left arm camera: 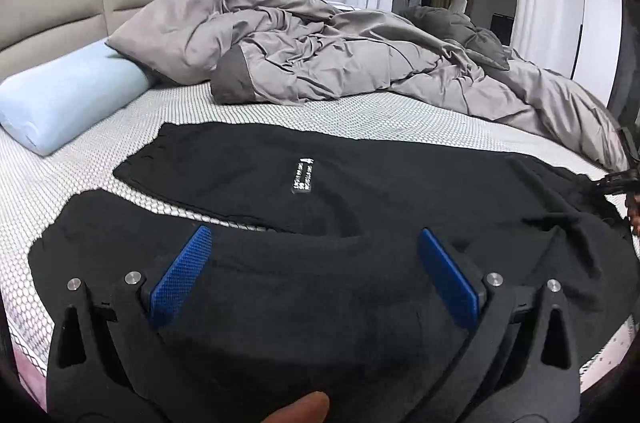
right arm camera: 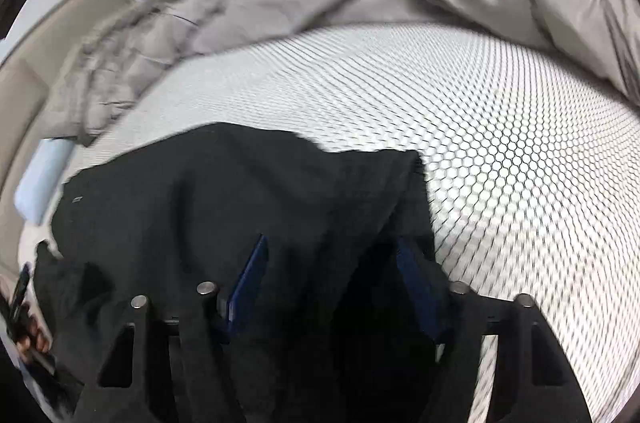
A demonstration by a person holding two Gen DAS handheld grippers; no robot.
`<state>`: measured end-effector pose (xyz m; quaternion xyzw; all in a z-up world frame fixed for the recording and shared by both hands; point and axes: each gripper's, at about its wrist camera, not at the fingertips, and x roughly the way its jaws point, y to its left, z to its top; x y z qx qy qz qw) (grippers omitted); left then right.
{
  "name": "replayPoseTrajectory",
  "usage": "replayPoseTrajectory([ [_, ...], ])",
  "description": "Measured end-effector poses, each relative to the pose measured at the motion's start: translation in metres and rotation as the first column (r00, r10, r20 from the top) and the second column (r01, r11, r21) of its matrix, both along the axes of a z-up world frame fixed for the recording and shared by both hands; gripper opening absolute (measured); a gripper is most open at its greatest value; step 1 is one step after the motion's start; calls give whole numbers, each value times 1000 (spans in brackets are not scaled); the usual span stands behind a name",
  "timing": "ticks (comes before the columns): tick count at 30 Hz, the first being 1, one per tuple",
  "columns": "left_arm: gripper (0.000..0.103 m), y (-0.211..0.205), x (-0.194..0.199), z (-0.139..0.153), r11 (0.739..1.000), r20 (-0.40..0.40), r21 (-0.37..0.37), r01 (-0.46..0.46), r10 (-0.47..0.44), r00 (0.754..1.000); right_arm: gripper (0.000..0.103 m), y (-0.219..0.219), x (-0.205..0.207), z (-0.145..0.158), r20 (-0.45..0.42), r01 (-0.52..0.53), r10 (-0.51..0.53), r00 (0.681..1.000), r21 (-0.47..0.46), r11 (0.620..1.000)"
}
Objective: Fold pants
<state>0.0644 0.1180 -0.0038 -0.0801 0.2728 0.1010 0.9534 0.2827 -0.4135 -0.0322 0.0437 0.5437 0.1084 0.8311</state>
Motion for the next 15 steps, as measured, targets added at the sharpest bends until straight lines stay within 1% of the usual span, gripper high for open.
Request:
replayPoseTrajectory([
  [1, 102, 0, 2, -1, 1000, 1, 11, -2, 2, 1000, 22, -1, 13, -8, -34, 7, -7, 999, -14, 1000],
  [2, 102, -1, 3, -2, 1000, -1, 21, -5, 5, 1000, 18, -2, 21, -12, -48, 2, -2, 999, -7, 1000],
  [3, 102, -1, 6, -3, 1000, -4, 29, -9, 9, 1000, 8, -1, 27, -11, -41, -22, 22, 999, 2, 1000],
  [5, 102, 0, 10, -5, 999, -13, 38, -20, 21, 1000, 6, 5, 36, 7, 55, -62, 66, 996, -69, 996],
  [6, 102, 1, 12, -6, 999, -16, 36, -23, 23, 1000, 6, 6, 39, 14, 96, -60, 69, 993, -98, 993],
  [8, 102, 5, 15, -8, 999, -19, 30, -37, 38, 999, 6, 0, 56, 26, 163, -18, 46, 986, -168, 986],
  [9, 102, 6, 15, -8, 999, -19, 29, -44, 44, 999, 6, -4, 65, 29, 181, 8, 26, 983, -183, 983],
  [10, 102, 9, 15, -8, 998, -20, 29, -54, 55, 998, 16, -7, 79, 27, 189, 40, 2, 982, -217, 975],
  [11, 102, 11, 15, -8, 997, -20, 28, -65, 65, 998, 23, -9, 85, 24, 178, 52, -7, 984, -252, 966],
  [12, 102, 13, 14, -8, 997, -21, 28, -77, 78, 997, 38, -11, 92, 21, 157, 75, -27, 987, -309, 948],
  [13, 102, 15, 13, -8, 996, -21, 25, -86, 86, 996, 44, -13, 92, 20, 150, 98, -49, 987, -336, 937],
  [14, 102, 17, 11, -8, 996, -20, 24, -89, 90, 996, 44, -17, 86, 23, 156, 116, -69, 985, -320, 940],
  [15, 102, 18, 8, -7, 995, -18, 27, -93, 93, 995, 46, -23, 75, 31, 170, 127, -84, 982, -266, 956],
])
